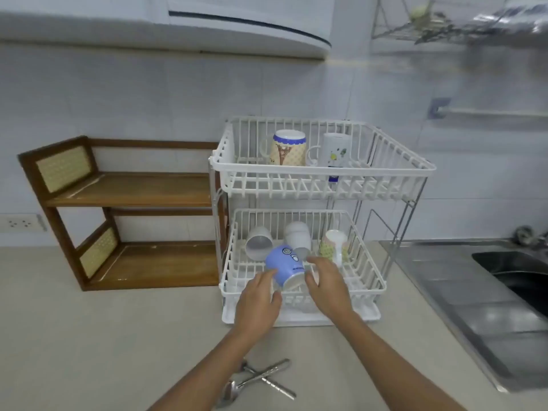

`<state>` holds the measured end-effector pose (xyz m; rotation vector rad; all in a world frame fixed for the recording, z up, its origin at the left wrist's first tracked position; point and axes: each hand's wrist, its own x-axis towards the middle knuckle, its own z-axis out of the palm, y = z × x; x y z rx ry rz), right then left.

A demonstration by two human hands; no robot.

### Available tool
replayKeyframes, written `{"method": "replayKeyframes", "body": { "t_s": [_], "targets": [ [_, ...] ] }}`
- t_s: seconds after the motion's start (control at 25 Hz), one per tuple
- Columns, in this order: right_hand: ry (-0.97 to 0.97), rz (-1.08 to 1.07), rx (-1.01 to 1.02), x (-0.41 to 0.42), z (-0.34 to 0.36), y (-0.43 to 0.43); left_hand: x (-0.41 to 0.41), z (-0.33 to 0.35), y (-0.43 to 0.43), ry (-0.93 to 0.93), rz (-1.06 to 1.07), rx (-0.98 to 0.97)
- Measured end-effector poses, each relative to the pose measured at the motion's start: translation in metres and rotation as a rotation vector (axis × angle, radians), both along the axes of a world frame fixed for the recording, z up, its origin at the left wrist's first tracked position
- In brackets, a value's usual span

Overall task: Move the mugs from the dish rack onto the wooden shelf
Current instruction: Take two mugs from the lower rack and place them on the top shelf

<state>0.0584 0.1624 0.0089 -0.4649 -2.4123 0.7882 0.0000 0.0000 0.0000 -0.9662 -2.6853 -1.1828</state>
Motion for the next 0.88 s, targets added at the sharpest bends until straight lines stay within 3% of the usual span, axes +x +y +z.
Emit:
{"method": "replayKeyframes", "body": {
  "t_s": [0.16,0.24,0.56,0.88],
  "targets": [
    [-0.344,-0.064,0.285,-0.035,0.027,0.083,-0.026,0.017,0.068,-0.495,0.204,0.118],
    [-0.521,-0.037,0.414,-0.052,0.032,0.111,-0.034,0.013,0.093,-0.622,0.293,0.137],
    [-0.899,0.046,0.835,-0.115,0.015,0.146,-0.062,-0.013,0.13,-0.734,0.523,0.161],
    [-1.259,-0.329,0.972,-0.162,-0.023,0.13,-0.064,-0.027,0.132,-0.74,0.582,0.289]
  ]
}}
